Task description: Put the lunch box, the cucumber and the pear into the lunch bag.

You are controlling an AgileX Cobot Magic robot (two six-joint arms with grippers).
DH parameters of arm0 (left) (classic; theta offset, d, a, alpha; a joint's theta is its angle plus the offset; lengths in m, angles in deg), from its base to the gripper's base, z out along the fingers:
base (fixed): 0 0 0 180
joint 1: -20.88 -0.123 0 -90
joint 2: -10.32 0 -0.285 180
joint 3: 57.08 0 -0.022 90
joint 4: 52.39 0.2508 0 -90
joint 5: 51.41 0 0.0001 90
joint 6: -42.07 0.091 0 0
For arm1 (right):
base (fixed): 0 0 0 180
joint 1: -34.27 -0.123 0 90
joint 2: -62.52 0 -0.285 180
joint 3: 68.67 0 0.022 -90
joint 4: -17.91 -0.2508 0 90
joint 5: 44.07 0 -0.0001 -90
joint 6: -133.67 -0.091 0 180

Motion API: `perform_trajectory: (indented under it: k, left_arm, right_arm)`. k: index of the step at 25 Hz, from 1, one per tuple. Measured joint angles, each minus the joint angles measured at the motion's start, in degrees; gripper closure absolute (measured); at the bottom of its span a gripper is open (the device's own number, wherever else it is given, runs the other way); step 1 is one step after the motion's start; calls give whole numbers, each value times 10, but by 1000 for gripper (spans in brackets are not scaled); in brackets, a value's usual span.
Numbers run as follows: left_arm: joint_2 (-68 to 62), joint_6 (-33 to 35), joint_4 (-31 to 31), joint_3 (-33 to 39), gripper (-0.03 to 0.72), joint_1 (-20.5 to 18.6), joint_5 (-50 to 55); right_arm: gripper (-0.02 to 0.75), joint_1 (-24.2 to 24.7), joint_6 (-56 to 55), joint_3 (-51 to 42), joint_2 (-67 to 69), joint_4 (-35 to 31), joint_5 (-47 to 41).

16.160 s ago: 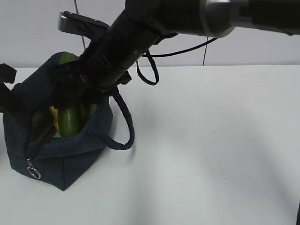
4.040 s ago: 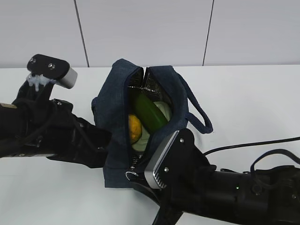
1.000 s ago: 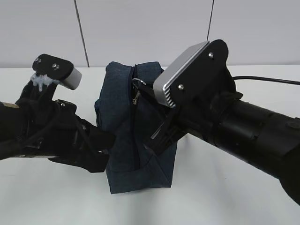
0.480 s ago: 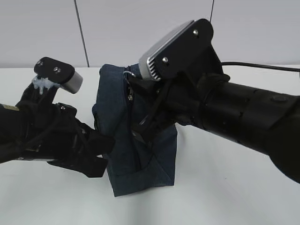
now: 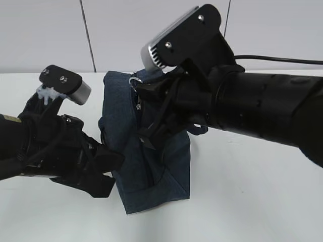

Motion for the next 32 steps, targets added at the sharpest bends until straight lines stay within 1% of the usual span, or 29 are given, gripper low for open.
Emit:
perform_trajectory:
  k: [4, 9, 14, 19, 25, 32]
  left_arm:
    - [0, 0, 1, 0, 685, 0, 6]
    - [0, -2, -2, 0, 685, 0, 6]
    - [-1, -2, -23, 1, 685, 0, -8]
    - [-5, -2, -26, 2, 685, 0, -29]
    - [-5, -2, -27, 2, 685, 0, -36]
    - [-5, -2, -27, 2, 685, 0, -44]
  right_arm:
    - [738, 1, -14, 27, -15, 2, -88]
    - [738, 1, -36, 48, -20, 4, -144]
    - [738, 1, -74, 54, -20, 4, -159]
    - [738, 1, -104, 58, -21, 1, -177]
    - [738, 1, -108, 79, -22, -19, -217]
    - [738, 1, -109, 98, -22, -40, -241]
